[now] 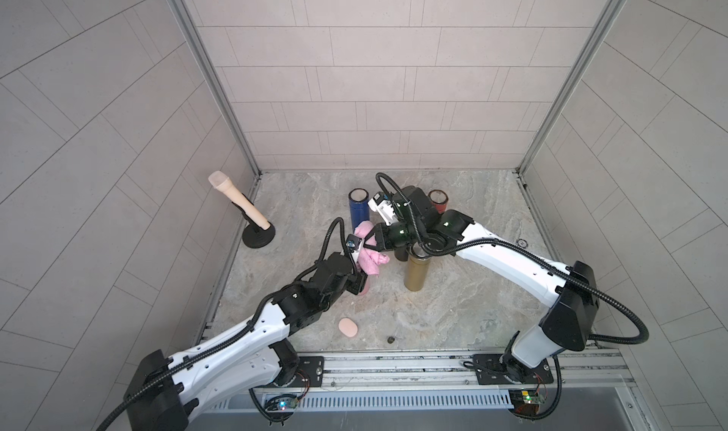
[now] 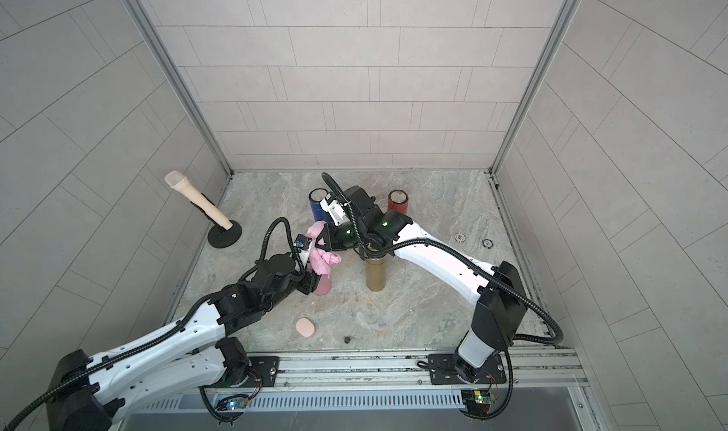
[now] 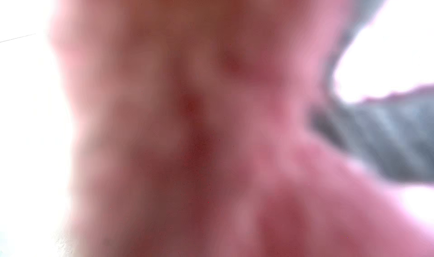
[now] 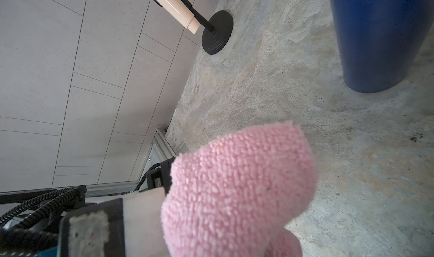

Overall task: Wipe the surface of the thermos
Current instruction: Wipe the dirt from the surface of the thermos.

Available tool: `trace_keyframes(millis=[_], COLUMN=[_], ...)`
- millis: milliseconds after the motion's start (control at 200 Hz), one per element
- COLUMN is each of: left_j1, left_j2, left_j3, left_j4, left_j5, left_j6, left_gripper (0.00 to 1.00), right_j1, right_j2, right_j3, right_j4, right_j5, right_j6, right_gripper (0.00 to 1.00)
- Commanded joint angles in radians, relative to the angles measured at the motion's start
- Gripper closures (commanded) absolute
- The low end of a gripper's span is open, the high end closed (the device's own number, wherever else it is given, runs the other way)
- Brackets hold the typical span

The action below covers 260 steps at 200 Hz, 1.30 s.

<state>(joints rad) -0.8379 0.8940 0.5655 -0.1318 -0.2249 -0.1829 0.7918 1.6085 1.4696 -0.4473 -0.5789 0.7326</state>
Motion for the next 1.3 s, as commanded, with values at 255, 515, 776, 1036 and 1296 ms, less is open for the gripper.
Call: trace_keyframes(millis=[255,515,776,1036,1296], left_j1=[0.004,0.003,0.01,0.01,0.008], left_j2=[-0.031,-0.071,-0.11,-0.142,-0.139], left_j3=[-0.029,-0.027,-0.042,-0.05,-0.053], left_j4=[0.041,0.005,-0.015,0.004,0.041], left_j5=[0.037,-0.055,-0.109,-0.051,-0.022], left_j6=[-0.003,-0.01,-0.017,-0.004,-0.006], left_gripper=[1.0,1.0,1.0,1.0,1.0], right_j1=[0.007,0.071,0.078,0.072,0.07], right_j2=[0.16,0.141,-0.12,-0.089,0.121], right_j3=[0.197,0.153,-0.101,-0.031,0.179], right_j4=[0.088,0.016,-0.042,-0.031,0.0], right_j5=[-0.002,0.011,0.077,0.084,0.012], right_j6=[0.01,-0.033,-0.041,-0.063,-0.059], right_gripper=[1.0,1.0,1.0,1.0,1.0])
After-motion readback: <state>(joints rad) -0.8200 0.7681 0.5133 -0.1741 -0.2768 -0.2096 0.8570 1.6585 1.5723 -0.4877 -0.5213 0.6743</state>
